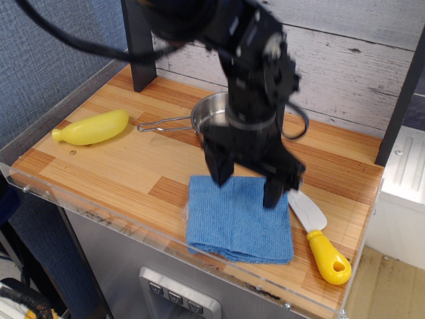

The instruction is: Place the blue cloth touching the knife.

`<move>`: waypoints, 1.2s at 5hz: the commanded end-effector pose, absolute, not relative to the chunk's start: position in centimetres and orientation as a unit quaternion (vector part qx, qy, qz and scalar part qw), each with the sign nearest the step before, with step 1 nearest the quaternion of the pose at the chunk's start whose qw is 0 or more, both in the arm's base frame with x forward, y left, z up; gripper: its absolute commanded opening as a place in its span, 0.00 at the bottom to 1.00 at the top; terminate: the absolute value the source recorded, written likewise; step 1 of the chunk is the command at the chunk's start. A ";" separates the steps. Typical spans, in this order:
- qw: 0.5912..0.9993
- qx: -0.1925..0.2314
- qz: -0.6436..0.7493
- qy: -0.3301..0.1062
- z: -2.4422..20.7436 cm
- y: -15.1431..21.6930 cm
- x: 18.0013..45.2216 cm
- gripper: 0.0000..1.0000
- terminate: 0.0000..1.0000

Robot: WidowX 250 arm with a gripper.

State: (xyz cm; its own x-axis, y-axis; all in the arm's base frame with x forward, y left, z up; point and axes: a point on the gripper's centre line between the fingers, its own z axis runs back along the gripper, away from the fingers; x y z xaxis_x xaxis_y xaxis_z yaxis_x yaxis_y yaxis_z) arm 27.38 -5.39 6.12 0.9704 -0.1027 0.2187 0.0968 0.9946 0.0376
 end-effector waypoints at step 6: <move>0.976 0.003 -0.049 -0.211 18.9 -4.5 26.3 1.00 0.00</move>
State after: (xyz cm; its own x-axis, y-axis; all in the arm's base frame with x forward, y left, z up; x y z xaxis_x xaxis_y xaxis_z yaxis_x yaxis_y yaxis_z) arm 26.67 -4.77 17.86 0.9192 -0.1018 0.3805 0.0982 0.9947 0.0289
